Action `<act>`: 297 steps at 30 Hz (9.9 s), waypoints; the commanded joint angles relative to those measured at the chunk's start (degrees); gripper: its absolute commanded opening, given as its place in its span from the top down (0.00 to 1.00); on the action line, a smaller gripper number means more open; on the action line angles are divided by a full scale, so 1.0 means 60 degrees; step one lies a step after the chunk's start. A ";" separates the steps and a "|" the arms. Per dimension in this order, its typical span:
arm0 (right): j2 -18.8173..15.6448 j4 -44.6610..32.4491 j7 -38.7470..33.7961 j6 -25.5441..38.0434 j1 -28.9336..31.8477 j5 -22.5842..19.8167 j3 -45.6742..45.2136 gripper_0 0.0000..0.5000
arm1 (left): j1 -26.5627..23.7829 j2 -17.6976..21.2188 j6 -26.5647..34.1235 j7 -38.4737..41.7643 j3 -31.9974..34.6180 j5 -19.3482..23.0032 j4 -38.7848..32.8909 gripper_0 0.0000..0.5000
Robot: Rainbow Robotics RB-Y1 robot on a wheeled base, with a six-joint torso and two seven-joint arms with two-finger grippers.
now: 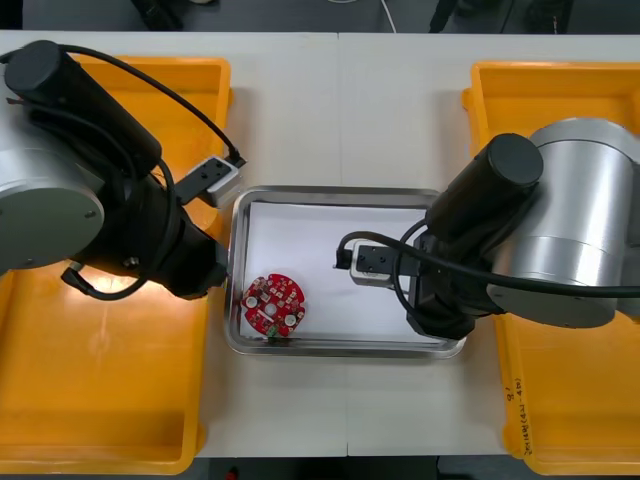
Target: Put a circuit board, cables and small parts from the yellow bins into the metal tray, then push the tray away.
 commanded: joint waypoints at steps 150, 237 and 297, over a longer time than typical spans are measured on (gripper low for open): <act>-0.2504 0.1722 -0.7781 0.1299 0.0813 -0.2637 -0.7193 0.00 | -0.2135 0.0610 -0.5804 -0.3038 0.1306 -0.2028 1.0884 1.00; -0.2591 0.9119 -0.2464 -0.1653 -0.1721 -0.1011 -0.5040 0.00 | -0.2384 -0.3828 0.0063 0.3173 -0.1096 -0.4591 0.3926 1.00; -0.1097 1.1800 0.4216 -0.4041 -0.2893 -0.0323 -0.2857 0.00 | -0.2355 -0.3491 -0.2625 0.4389 -0.2898 -0.4415 0.6519 0.00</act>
